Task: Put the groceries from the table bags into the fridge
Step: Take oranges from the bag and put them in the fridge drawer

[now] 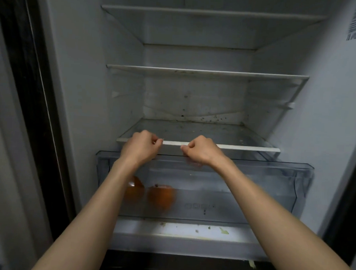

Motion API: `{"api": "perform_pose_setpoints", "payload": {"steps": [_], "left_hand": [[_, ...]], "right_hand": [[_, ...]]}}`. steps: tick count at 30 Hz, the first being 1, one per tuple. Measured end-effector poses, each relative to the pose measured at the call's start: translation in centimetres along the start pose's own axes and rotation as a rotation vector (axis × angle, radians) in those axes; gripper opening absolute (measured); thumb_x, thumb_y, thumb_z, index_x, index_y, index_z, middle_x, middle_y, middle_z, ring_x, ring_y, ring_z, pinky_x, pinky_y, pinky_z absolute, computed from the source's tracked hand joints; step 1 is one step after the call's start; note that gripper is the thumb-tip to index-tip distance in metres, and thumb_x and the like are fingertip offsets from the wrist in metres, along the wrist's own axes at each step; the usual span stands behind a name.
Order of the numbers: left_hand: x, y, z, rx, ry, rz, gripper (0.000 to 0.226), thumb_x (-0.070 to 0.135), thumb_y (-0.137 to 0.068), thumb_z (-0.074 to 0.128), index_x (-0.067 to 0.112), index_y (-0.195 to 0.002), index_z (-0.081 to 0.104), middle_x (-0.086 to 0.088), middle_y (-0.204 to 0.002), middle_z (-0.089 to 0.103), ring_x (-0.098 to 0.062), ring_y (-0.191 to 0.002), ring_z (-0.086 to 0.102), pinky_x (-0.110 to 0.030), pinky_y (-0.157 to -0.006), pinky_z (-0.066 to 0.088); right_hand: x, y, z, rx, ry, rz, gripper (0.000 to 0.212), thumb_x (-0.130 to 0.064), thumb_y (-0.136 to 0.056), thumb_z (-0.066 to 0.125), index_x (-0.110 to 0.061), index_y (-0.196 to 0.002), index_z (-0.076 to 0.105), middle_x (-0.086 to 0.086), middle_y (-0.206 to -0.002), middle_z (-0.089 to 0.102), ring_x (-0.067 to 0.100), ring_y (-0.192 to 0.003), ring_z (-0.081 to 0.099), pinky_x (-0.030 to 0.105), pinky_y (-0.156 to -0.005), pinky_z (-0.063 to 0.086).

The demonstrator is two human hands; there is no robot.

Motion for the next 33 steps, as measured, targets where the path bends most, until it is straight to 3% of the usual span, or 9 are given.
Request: {"api": "perform_pose_setpoints", "payload": {"steps": [2, 4, 6, 9, 13, 18, 26, 29, 33], "left_hand": [[1.3, 0.8, -1.0, 0.063, 0.059, 0.091, 0.025, 0.029, -0.093, 0.049, 0.015, -0.088, 0.07, -0.001, -0.07, 0.063, -0.024, -0.08, 0.059, -0.03, -0.066, 0.041], [2.3, 1.7, -2.0, 0.122, 0.081, 0.173, 0.026, 0.025, -0.093, 0.051, 0.015, -0.11, 0.067, -0.006, -0.103, 0.069, -0.024, -0.1, 0.061, -0.034, -0.084, 0.047], [3.1, 3.3, -3.0, 0.207, 0.035, 0.259, 0.034, 0.023, -0.093, 0.049, 0.014, -0.125, 0.057, -0.009, -0.12, 0.062, -0.028, -0.112, 0.055, -0.04, -0.094, 0.044], [3.9, 6.9, -4.7, 0.357, -0.093, 0.35, 0.049, 0.033, -0.09, 0.042, 0.015, -0.135, 0.047, -0.012, -0.133, 0.053, -0.032, -0.122, 0.047, -0.047, -0.099, 0.041], [2.6, 11.5, -5.6, 0.405, -0.218, 0.298, 0.06, 0.047, -0.087, 0.035, 0.024, -0.143, 0.034, -0.012, -0.15, 0.032, -0.037, -0.138, 0.024, -0.058, -0.107, 0.027], [1.0, 16.9, -5.6, 0.353, -0.273, 0.213, 0.063, 0.05, -0.087, 0.034, 0.026, -0.146, 0.027, -0.01, -0.155, 0.021, -0.038, -0.141, 0.017, -0.06, -0.11, 0.016], [-3.8, 31.0, -2.5, 0.133, -0.235, 0.162, 0.062, 0.056, -0.09, 0.027, 0.033, -0.147, 0.015, -0.001, -0.158, 0.007, -0.025, -0.145, -0.002, -0.051, -0.115, 0.009], [-5.2, 38.2, -3.2, 0.113, -0.257, 0.18, 0.06, 0.053, -0.092, 0.03, 0.033, -0.147, 0.015, -0.003, -0.158, 0.007, -0.024, -0.145, -0.003, -0.044, -0.114, 0.002], [-10.4, 47.0, -5.7, 0.054, -0.339, 0.104, 0.058, 0.052, -0.093, 0.03, 0.031, -0.146, 0.018, -0.005, -0.157, 0.013, -0.028, -0.145, 0.001, -0.049, -0.114, 0.008]], "right_hand": [[-0.6, 0.8, -0.9, 0.094, 0.006, -0.063, 0.038, -0.04, -0.092, 0.046, -0.015, -0.072, 0.067, 0.008, -0.082, 0.068, 0.028, -0.082, 0.063, 0.034, -0.072, 0.05], [-1.5, 1.8, -1.7, 0.177, 0.013, -0.157, 0.029, -0.035, -0.094, 0.045, -0.018, -0.092, 0.069, 0.008, -0.095, 0.07, 0.028, -0.094, 0.061, 0.036, -0.078, 0.049], [-2.2, 3.0, -2.3, 0.289, 0.053, -0.258, 0.03, -0.031, -0.094, 0.045, -0.017, -0.114, 0.064, 0.007, -0.115, 0.065, 0.026, -0.108, 0.056, 0.038, -0.092, 0.043], [-2.7, 5.8, -3.0, 0.508, 0.022, -0.38, 0.043, -0.034, -0.09, 0.046, -0.014, -0.128, 0.055, 0.009, -0.129, 0.056, 0.028, -0.12, 0.049, 0.044, -0.106, 0.032], [-3.6, 10.0, -1.7, 0.597, 0.093, -0.483, 0.06, -0.046, -0.086, 0.039, -0.021, -0.141, 0.039, 0.011, -0.147, 0.038, 0.028, -0.137, 0.032, 0.055, -0.113, 0.013], [-4.8, 15.0, 0.4, 0.579, 0.104, -0.552, 0.067, -0.05, -0.085, 0.041, -0.023, -0.145, 0.028, 0.01, -0.155, 0.022, 0.028, -0.143, 0.016, 0.058, -0.113, 0.006], [-4.8, 25.6, 10.2, 0.357, 0.024, -0.44, 0.072, -0.054, -0.088, 0.041, -0.026, -0.147, 0.012, 0.005, -0.157, 0.01, 0.021, -0.144, 0.003, 0.056, -0.114, 0.005], [-6.6, 31.6, 14.2, 0.269, -0.033, -0.426, 0.072, -0.053, -0.087, 0.041, -0.027, -0.147, 0.011, 0.003, -0.157, 0.012, 0.018, -0.144, 0.002, 0.055, -0.114, 0.004], [-11.6, 39.2, 20.4, 0.097, -0.098, -0.457, 0.072, -0.056, -0.084, 0.033, -0.024, -0.147, 0.019, 0.005, -0.155, 0.02, 0.019, -0.143, 0.007, 0.056, -0.113, 0.007]]}}
Point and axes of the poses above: each hand's wrist, its own y-axis away from the middle knuckle, its own z-axis out of the palm, x = y × z, the point moved 10 cm from there along -y, towards the middle knuckle
